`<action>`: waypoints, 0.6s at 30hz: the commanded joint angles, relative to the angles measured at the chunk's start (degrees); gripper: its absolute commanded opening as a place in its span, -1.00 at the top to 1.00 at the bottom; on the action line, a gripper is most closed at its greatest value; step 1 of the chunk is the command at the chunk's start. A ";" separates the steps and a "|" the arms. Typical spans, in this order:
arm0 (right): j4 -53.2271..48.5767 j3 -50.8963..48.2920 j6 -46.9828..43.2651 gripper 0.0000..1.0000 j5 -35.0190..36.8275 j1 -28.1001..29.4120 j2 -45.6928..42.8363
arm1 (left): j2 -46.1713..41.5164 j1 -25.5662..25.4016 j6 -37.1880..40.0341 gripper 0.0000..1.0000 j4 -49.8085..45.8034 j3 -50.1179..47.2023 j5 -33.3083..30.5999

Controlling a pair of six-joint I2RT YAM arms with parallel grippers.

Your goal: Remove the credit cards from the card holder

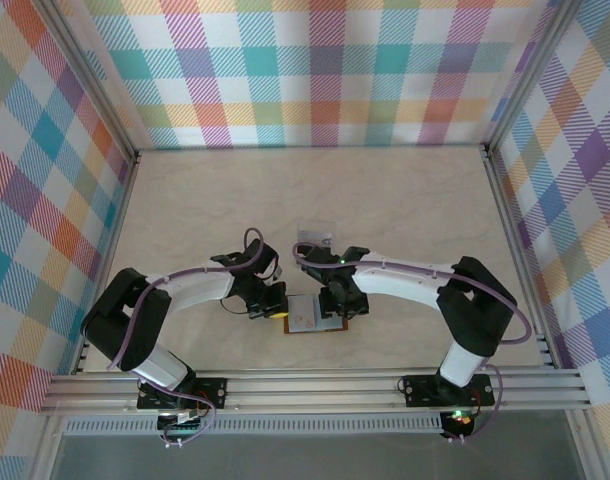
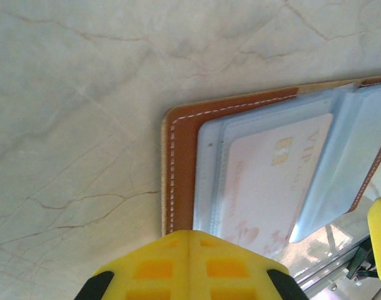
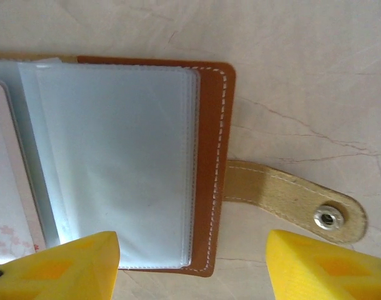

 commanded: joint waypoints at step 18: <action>23.50 -5.27 2.61 0.31 -24.95 -3.83 -1.55 | 4.43 -4.85 -0.71 0.97 -0.38 1.66 -2.09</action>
